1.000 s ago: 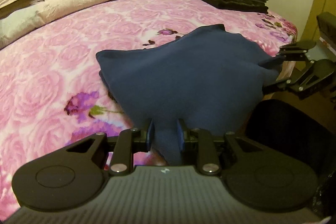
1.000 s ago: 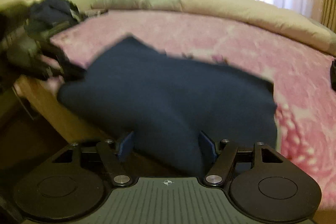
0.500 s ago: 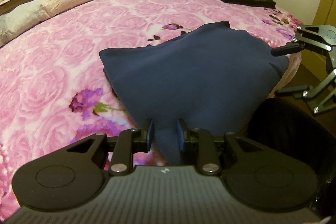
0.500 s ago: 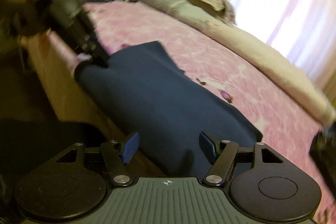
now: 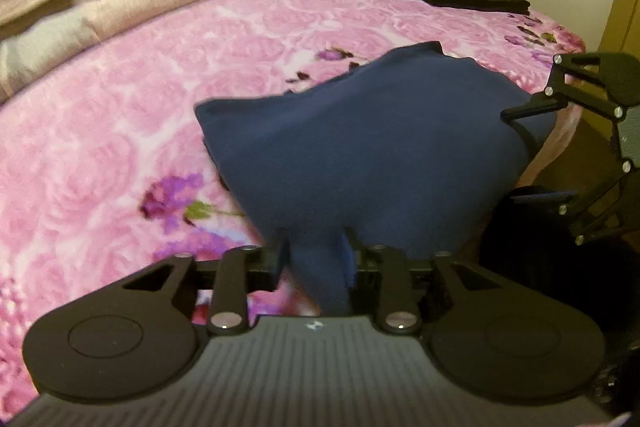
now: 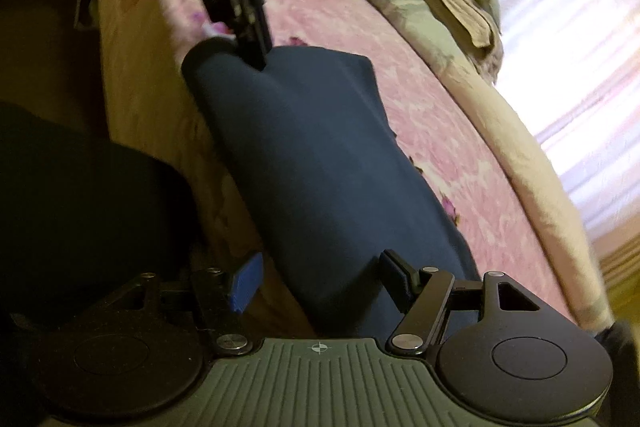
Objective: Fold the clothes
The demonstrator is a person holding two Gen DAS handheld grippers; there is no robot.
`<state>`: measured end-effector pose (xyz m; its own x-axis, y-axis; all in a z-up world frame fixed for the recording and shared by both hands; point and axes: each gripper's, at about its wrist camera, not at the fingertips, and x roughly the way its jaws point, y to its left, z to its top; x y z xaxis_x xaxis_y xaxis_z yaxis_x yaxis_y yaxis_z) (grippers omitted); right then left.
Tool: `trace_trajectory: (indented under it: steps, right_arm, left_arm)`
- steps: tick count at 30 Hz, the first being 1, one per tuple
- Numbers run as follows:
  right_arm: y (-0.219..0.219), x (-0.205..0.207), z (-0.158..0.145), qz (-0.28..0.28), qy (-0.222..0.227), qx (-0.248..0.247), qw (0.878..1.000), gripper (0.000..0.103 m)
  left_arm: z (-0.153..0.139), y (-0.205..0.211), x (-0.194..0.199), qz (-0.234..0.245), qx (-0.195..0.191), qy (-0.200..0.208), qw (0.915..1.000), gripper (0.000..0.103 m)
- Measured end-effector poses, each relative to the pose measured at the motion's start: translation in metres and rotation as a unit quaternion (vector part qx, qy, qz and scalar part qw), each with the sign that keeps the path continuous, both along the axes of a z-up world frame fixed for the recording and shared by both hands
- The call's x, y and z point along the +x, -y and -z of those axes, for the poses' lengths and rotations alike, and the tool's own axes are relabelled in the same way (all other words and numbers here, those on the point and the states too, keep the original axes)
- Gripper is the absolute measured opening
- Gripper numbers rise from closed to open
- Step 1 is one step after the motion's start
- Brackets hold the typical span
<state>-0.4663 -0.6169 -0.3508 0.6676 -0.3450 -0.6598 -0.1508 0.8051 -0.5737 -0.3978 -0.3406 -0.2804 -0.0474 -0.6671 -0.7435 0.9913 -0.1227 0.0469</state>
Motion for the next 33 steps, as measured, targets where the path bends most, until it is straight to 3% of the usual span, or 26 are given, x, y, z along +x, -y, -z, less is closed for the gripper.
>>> trace_trajectory:
  steps: [5,9,10,11,12,16,20,21,26,31,33]
  right_arm:
    - [0.002,0.002,0.005,-0.007,0.005,-0.017,1.0,0.067]
    - [0.009,-0.002,0.002,0.004,0.018,-0.01,1.0,0.068]
    - [0.01,-0.005,0.002,0.007,0.019,-0.011,1.0,0.074]
    - [0.011,-0.007,0.003,0.01,0.021,-0.011,1.0,0.094]
    - [0.013,-0.012,0.002,0.015,0.025,-0.011,1.0,0.099]
    - [0.021,-0.03,0.001,0.043,0.036,-0.018,0.998,0.099]
    - [0.027,-0.034,0.001,0.055,0.041,-0.038,0.997,0.099]
    - [0.026,-0.033,0.001,0.049,0.041,-0.046,0.997,0.099]
    - [0.013,-0.02,0.013,-0.007,0.021,-0.094,0.995,0.098]
    - [0.009,-0.002,0.024,-0.054,0.005,-0.118,0.992,0.072]
    - [0.013,0.002,0.026,-0.061,-0.003,-0.106,0.993,0.042]
  left_arm:
    - [-0.013,-0.016,-0.009,0.02,-0.038,0.06,0.9973,0.046]
    - [-0.019,-0.036,-0.034,0.069,-0.068,0.141,0.9853,0.049]
    - [-0.017,-0.042,-0.044,0.088,-0.073,0.166,0.9795,0.049]
    - [-0.016,-0.047,-0.053,0.107,-0.077,0.191,0.9727,0.049]
    - [-0.012,-0.05,-0.062,0.124,-0.08,0.209,0.9667,0.049]
    - [0.006,-0.053,-0.099,0.179,-0.085,0.268,0.943,0.049]
    - [0.032,-0.048,-0.124,0.22,-0.092,0.353,0.9046,0.052]
    - [0.035,-0.048,-0.127,0.224,-0.093,0.364,0.8993,0.052]
    - [0.036,-0.048,-0.127,0.222,-0.091,0.361,0.9012,0.053]
    - [0.042,-0.052,-0.125,0.224,-0.083,0.367,0.8991,0.054]
    - [0.047,-0.052,-0.126,0.225,-0.078,0.378,0.8945,0.054]
